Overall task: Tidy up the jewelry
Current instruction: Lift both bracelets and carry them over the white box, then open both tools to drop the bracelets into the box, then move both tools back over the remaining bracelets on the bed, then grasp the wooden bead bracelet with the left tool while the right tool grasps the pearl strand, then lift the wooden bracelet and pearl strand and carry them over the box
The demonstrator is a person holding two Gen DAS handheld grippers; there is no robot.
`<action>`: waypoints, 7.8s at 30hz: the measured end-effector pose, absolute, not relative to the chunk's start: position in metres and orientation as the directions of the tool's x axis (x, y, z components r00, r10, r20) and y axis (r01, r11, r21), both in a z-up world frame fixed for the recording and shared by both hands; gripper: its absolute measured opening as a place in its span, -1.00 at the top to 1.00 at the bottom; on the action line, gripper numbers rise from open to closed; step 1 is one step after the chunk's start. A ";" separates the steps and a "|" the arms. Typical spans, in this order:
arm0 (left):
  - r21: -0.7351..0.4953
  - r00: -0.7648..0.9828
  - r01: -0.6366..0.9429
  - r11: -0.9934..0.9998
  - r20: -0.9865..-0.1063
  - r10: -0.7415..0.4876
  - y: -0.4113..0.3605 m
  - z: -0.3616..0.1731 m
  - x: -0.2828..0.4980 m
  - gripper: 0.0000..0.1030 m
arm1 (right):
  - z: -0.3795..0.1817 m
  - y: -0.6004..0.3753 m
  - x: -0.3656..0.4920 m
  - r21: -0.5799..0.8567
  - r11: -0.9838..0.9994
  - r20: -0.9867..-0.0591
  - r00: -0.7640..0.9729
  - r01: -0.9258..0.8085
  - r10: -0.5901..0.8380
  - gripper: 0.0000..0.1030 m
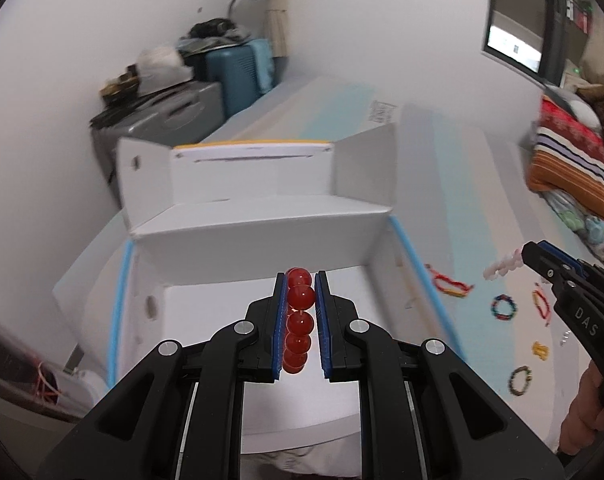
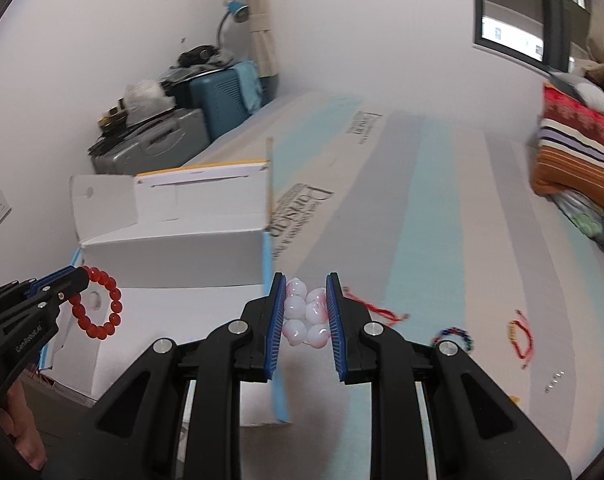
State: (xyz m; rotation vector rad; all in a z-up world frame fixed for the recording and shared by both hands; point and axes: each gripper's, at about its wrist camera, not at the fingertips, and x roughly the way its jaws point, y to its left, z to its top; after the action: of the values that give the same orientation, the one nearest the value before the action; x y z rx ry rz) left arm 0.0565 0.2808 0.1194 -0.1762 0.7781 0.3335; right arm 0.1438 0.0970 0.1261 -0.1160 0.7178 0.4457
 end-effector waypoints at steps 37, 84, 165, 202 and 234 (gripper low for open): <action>0.003 0.439 -0.473 0.881 -0.866 0.238 0.357 -0.001 0.048 0.75 | -0.014 0.210 0.151 0.055 0.852 -0.879 0.380 -0.521 0.289 0.61; 0.035 0.698 -0.252 0.967 -0.685 0.207 0.148 0.087 0.042 -0.89 | 0.109 -0.033 0.124 -0.031 0.948 -0.662 0.717 -0.316 0.217 -0.85; 0.019 0.507 0.141 0.990 -0.860 -0.055 -0.061 -0.105 0.149 0.08 | -0.103 -0.316 0.256 -0.003 0.981 -0.896 0.436 0.192 -0.088 0.21; -0.112 0.534 0.098 0.989 -0.832 -0.148 -0.031 -0.074 0.145 0.86 | -0.077 -0.318 0.239 0.027 0.979 -0.836 0.541 0.204 -0.090 0.80; -0.038 0.603 0.040 0.998 -0.796 -0.054 0.008 0.005 0.144 0.86 | -0.016 -0.264 0.225 0.007 0.992 -0.814 0.576 0.129 -0.069 0.80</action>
State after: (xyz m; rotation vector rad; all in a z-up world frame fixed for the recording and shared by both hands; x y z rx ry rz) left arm 0.1437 0.0077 0.0054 -0.0166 0.9224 -0.0548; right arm 0.2255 -0.2637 -0.0162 0.0678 0.9497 -0.1160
